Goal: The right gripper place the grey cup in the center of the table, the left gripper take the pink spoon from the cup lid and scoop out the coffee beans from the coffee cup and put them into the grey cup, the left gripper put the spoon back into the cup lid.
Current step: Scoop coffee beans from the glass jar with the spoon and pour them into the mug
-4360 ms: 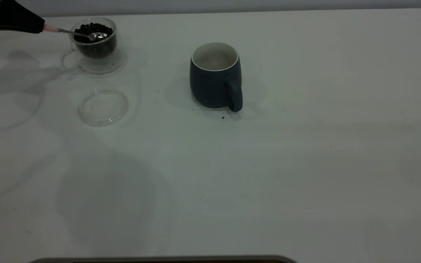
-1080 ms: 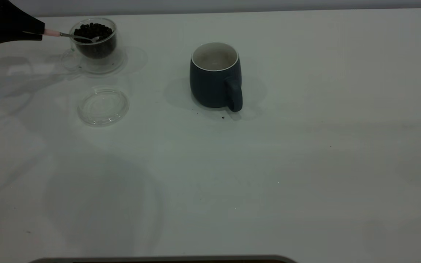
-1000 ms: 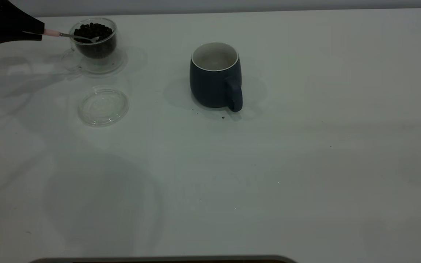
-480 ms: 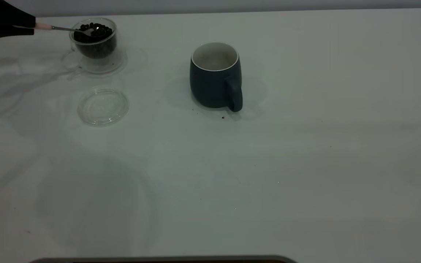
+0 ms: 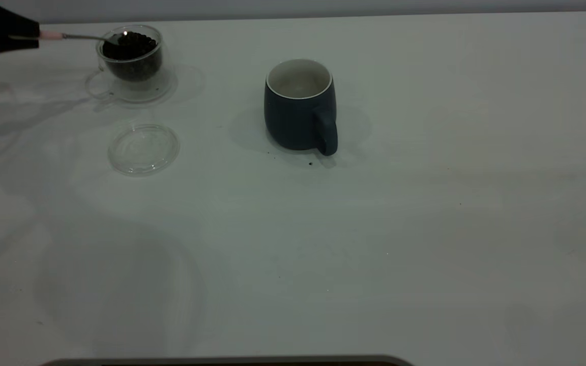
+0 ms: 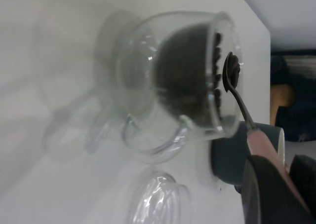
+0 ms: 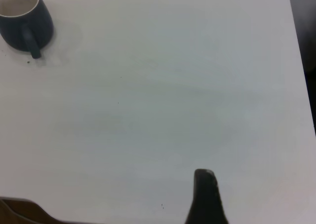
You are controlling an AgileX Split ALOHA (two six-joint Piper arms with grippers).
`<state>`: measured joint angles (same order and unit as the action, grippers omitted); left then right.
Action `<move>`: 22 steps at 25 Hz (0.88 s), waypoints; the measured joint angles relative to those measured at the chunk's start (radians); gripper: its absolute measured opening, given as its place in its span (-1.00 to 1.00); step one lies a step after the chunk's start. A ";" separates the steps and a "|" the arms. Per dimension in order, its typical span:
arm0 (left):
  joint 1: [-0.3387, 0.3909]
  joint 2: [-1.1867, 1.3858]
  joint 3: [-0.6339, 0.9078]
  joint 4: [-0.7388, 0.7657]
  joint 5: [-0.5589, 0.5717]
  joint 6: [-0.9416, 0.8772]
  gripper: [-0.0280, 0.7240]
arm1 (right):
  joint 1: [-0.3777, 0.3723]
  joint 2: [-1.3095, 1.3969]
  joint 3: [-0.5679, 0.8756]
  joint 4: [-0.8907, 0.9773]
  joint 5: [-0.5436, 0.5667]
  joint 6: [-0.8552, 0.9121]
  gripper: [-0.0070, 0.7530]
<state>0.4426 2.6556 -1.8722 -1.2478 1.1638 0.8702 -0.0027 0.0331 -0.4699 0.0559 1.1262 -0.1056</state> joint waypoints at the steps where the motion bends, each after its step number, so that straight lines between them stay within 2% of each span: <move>1: 0.000 0.007 0.000 0.000 -0.001 0.000 -0.59 | 0.000 0.000 0.000 0.000 0.000 0.000 0.56; 12: -0.003 0.016 0.000 -0.055 -0.001 0.008 -0.59 | 0.000 0.000 0.000 0.000 0.000 0.001 0.56; 22: -0.036 -0.055 0.003 -0.029 -0.001 0.000 -0.59 | 0.000 0.000 0.000 0.000 0.000 0.000 0.56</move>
<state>0.4065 2.6004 -1.8689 -1.2767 1.1631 0.8706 -0.0027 0.0331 -0.4699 0.0559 1.1262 -0.1055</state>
